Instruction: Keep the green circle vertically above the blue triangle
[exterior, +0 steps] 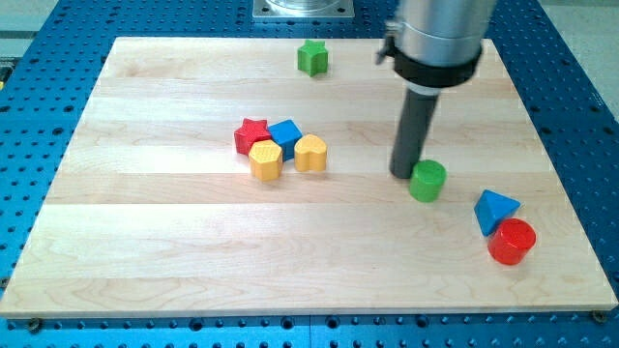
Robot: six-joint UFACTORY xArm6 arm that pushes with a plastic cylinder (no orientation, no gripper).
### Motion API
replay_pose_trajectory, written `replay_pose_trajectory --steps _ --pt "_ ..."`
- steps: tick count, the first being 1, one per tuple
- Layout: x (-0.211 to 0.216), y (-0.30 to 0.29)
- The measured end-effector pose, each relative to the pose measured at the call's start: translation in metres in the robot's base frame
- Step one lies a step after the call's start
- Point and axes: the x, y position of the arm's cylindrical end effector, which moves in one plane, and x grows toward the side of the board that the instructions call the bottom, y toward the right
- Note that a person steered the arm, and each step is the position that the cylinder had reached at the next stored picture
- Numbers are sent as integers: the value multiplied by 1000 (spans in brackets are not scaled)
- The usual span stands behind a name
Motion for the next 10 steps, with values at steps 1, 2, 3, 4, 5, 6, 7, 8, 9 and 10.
replay_pose_trajectory --steps 1,2,3,4,5,6,7,8,9,10 --pt "-1 -23" --pt "2 -29" --pt "11 -14" --pt "17 -10" --pt "21 9" --pt "21 23" --pt "21 35" --pt "12 45" --pt "7 57" --pt "6 59"
